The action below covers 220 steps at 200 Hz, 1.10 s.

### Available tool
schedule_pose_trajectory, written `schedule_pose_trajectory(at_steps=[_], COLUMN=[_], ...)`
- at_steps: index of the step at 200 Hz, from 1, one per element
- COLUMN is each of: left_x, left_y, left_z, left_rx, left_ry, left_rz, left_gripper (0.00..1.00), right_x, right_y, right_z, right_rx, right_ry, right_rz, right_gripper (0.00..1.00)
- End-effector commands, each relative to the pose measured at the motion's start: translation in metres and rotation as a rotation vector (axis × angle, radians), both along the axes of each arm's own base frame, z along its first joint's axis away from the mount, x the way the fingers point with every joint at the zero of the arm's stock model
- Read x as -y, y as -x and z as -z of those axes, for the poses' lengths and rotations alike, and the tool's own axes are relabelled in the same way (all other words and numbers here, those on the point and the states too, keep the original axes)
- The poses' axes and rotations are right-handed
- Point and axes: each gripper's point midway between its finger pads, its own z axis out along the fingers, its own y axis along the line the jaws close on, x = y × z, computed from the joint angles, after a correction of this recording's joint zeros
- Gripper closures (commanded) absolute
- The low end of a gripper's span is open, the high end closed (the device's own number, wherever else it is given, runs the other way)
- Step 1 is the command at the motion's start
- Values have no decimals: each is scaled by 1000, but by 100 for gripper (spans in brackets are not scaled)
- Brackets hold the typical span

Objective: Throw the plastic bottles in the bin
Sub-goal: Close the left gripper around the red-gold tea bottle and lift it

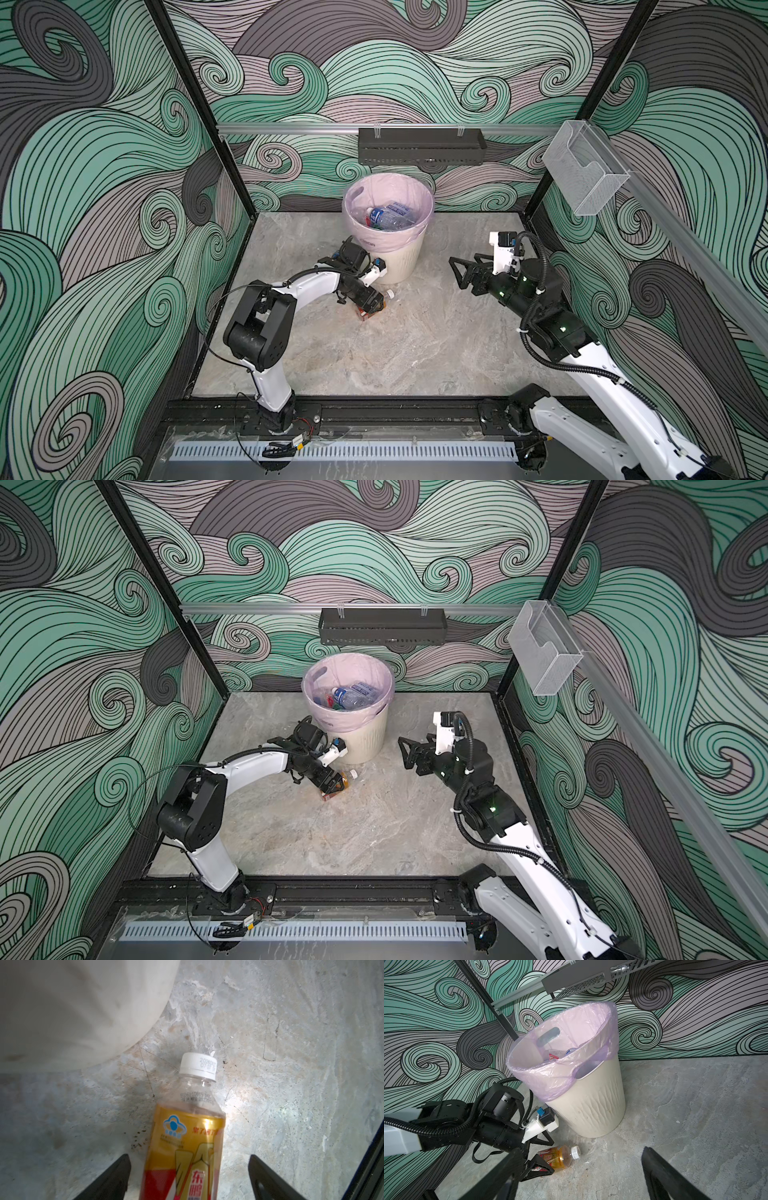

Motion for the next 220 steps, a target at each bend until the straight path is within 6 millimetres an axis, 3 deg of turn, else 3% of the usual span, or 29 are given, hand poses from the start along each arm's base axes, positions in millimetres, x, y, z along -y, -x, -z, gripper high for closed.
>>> schedule_pose_trajectory(at_steps=[1,32,67,112,176,220], left_x=[3,4,10,7,9,1], left_y=[-4,-2,14,27,32,33], left_z=[6,17,33,47,16,-17], left_rx=[14,12,2,5,79,167], left_ry=[-41,-73,-108,-191,-142,-75], left_rz=[-33,-56,-43,-58,-89,-166], left_gripper=[9,11,13,27,47,47], right_x=[4,4,6,6,7,6], right_y=[0,0,1,1,3,3], right_z=[1,1,2,4,5,8], right_rx=[9,7,8,5,2,-9], right_ry=[0,-3,3,2,0,5], right_rz=[16,16,24,23,25,20], right_gripper=[10,10,10,10,10,10])
